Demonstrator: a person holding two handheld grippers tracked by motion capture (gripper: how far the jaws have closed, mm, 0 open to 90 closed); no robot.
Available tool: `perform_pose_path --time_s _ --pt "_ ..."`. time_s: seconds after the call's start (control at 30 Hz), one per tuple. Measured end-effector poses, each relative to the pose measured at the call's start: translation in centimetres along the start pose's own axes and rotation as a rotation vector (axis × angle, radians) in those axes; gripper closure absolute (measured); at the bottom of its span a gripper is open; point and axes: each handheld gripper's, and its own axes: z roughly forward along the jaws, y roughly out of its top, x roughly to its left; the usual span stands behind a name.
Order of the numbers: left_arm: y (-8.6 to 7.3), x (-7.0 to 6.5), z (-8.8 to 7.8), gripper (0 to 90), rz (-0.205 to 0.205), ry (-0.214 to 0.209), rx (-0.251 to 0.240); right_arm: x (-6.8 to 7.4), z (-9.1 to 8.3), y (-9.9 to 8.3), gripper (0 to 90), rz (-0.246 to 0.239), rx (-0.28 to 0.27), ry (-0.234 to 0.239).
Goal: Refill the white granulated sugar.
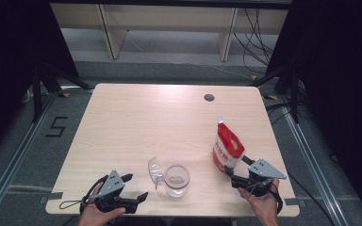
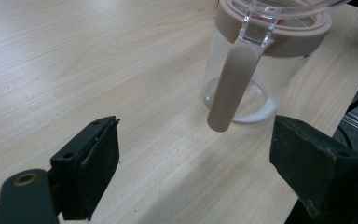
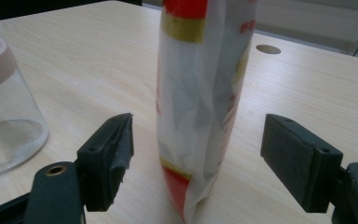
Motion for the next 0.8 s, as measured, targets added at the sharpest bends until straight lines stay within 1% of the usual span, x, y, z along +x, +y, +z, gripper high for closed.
perform_pose_path --time_s 0.03,0.07,0.13,0.17,0.27,0.3,0.33,0.37,0.4,0.43,0.47,0.5,0.53,0.57,0.63,0.67,0.7,0.73,0.77,0.8 --pt "0.0 0.0 0.0 15.6 0.000 0.000 0.000 0.0 0.0 0.0 26.5 0.000 0.000 0.000" --pt "-0.1 -0.2 0.0 15.6 -0.024 0.002 0.002 -0.1 0.2 0.0 26.8 0.010 -0.004 0.007" --pt "-0.1 -0.2 0.1 15.6 -0.024 -0.006 -0.002 -0.1 0.3 0.0 26.9 0.027 -0.011 -0.005" --pt "0.0 -0.2 0.1 15.6 -0.023 -0.008 -0.002 -0.2 0.5 -0.1 26.9 0.036 -0.028 0.000" --pt "0.1 -0.2 0.3 15.6 -0.020 -0.014 -0.003 -0.1 0.9 -0.1 27.1 0.036 -0.038 -0.021" --pt "0.1 -0.2 0.3 15.6 -0.016 -0.014 -0.002 0.1 0.8 -0.1 27.2 0.077 -0.019 -0.016" --pt "0.1 -0.3 0.4 15.6 -0.016 -0.018 0.002 0.0 1.1 -0.2 27.3 0.071 -0.034 -0.016" --pt "0.2 -0.3 0.4 15.6 -0.009 -0.015 0.004 -0.2 1.4 -0.3 27.5 0.046 -0.047 -0.002" --pt "0.2 -0.3 0.4 15.6 -0.001 -0.022 0.001 -0.1 1.4 -0.3 27.7 0.065 -0.038 -0.004" --pt "0.2 -0.2 0.5 15.7 0.019 -0.026 0.002 -0.1 1.6 -0.3 27.6 0.055 -0.039 -0.006" --pt "0.2 -0.2 0.5 15.6 0.013 -0.028 -0.001 -0.1 1.7 -0.3 27.8 0.046 -0.036 -0.009" --pt "0.2 -0.2 0.6 15.6 0.012 -0.028 -0.001 0.3 1.7 -0.3 28.3 0.073 -0.021 -0.017" --pt "0.2 -0.2 0.6 15.6 0.017 -0.028 -0.002 0.3 1.9 -0.3 28.8 0.052 -0.022 -0.010" --pt "0.1 -0.3 0.6 15.6 -0.011 -0.025 0.003 0.4 1.9 -0.3 28.8 0.059 -0.020 -0.011" --pt "0.1 -0.3 0.6 15.6 -0.010 -0.025 0.003 0.6 2.2 -0.3 29.1 0.046 -0.019 -0.007" --pt "0.1 -0.3 0.6 15.6 -0.006 -0.026 0.004 0.4 2.4 -0.2 29.6 0.009 -0.021 0.000" --pt "0.1 -0.4 0.6 15.7 -0.008 -0.027 0.008 0.3 2.7 -0.2 32.0 -0.021 -0.042 -0.013" --pt "0.1 -0.4 0.6 15.6 -0.010 -0.027 0.007 0.5 2.8 -0.2 32.6 0.000 -0.037 -0.015" --pt "0.1 -0.4 0.6 15.6 -0.011 -0.027 0.007 0.5 2.8 -0.2 32.9 0.001 -0.034 -0.017" --pt "0.0 -0.4 0.6 15.7 -0.009 -0.026 0.010 0.4 3.0 -0.2 33.9 -0.009 -0.039 -0.012"
